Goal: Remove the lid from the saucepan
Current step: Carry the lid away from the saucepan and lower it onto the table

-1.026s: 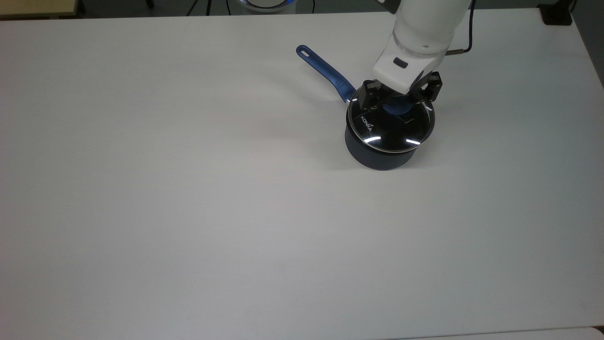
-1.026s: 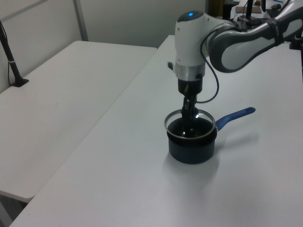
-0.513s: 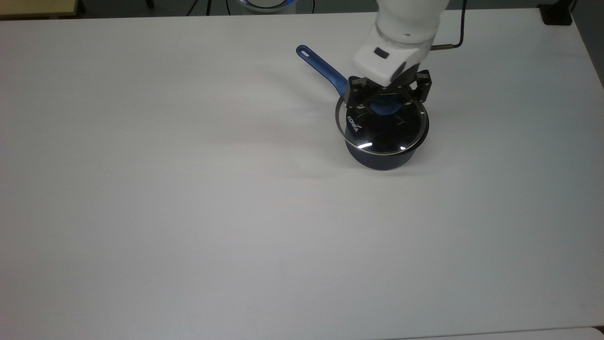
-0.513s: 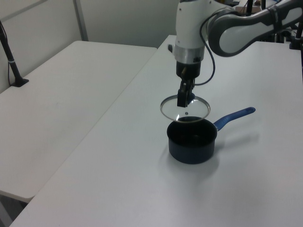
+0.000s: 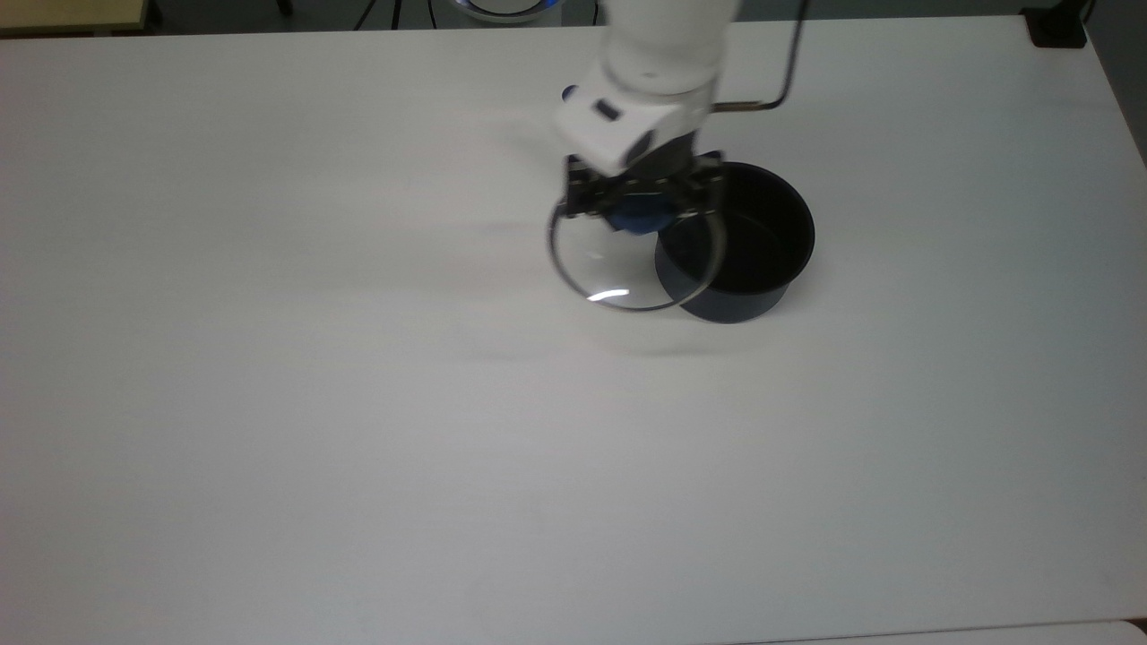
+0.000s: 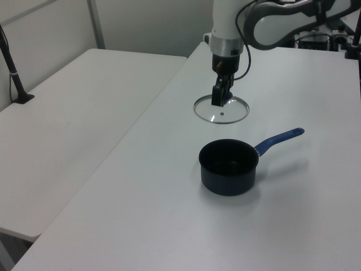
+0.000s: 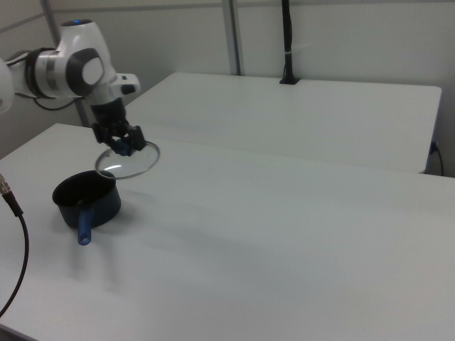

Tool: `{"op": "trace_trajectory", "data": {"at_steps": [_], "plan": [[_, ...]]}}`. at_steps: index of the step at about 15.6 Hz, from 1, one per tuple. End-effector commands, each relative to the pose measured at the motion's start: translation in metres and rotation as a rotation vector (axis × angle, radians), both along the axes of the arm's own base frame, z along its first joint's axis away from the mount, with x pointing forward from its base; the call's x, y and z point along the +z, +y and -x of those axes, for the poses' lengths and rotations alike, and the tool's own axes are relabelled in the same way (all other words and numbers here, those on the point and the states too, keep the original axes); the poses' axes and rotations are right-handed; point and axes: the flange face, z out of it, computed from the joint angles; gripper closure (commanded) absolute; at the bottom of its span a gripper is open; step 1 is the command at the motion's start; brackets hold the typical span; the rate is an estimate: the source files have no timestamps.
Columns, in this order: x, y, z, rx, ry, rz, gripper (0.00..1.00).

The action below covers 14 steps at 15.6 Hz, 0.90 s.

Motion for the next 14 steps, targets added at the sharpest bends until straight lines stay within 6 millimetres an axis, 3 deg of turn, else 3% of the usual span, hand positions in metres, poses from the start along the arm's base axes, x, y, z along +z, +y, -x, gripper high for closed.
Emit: {"op": "trace_trajectory", "data": {"at_steps": [1, 6, 12, 14], "plan": [[-0.005, -0.04, 0.001, -0.001, 0.023, 0.049, 0.54], [-0.042, -0.065, -0.001, -0.01, 0.071, 0.11, 0.54], [-0.093, -0.076, -0.005, -0.015, 0.117, 0.151, 0.54], [-0.1, -0.078, -0.006, -0.014, 0.106, 0.153, 0.54]]}}
